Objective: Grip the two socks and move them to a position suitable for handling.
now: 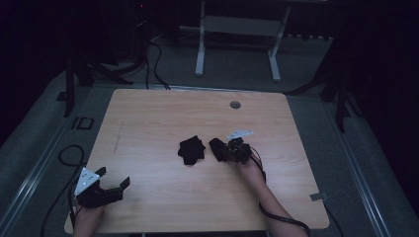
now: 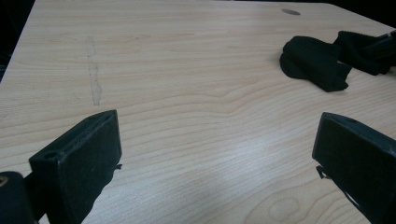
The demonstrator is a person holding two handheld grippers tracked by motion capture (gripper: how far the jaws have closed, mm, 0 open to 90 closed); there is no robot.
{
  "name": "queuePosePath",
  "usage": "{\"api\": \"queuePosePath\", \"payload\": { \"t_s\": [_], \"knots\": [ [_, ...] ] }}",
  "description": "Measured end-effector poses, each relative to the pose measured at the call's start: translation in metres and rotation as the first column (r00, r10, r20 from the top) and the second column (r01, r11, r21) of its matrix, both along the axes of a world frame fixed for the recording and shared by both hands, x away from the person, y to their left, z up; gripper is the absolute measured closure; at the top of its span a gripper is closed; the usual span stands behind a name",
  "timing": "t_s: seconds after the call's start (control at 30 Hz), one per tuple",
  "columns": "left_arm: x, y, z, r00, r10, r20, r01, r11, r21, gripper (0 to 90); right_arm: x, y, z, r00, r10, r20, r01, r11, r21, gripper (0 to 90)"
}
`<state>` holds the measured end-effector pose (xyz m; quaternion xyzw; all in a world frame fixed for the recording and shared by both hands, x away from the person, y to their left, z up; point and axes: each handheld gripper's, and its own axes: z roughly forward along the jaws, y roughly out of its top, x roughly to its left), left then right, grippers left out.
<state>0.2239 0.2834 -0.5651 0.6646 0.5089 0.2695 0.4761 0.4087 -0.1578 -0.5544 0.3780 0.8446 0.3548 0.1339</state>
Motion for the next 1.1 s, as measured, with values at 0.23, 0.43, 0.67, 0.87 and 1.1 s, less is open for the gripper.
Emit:
{"api": "queuePosePath", "payload": {
  "t_s": [0.23, 0.43, 0.67, 0.87, 1.1],
  "knots": [
    [0.000, 0.000, 0.000, 1.0000, 0.002, 0.003, -0.002, 1.0000, -0.004, 1.6, -0.031, -0.011, 0.039, 0.9963, 0.051, 0.069, -0.057, 0.995, 0.083, 74.5],
    [0.000, -0.001, 0.001, 1.0000, 0.001, 0.005, -0.001, 1.0000, 0.001, 1.6, -0.061, -0.014, 0.048, 0.9919, 0.102, 0.076, -0.109, 0.990, 0.094, 74.4],
    [0.000, -0.001, 0.001, 1.0000, 0.000, 0.004, 0.000, 1.0000, -0.005, 1.6, -0.102, -0.021, 0.048, 0.9897, 0.127, 0.066, -0.135, 0.982, 0.132, 74.2],
    [0.001, -0.003, 0.001, 1.0000, -0.008, 0.001, 0.008, 1.0000, -0.004, 1.6, -0.126, -0.020, 0.044, 0.9868, 0.145, 0.073, -0.154, 0.978, 0.137, 74.0],
    [0.000, -0.004, 0.001, 0.9998, -0.018, -0.001, 0.018, 0.9998, -0.001, 1.6, -0.127, -0.017, 0.020, 0.9905, 0.135, 0.026, -0.137, 0.985, 0.100, 73.6]
  ]
}}
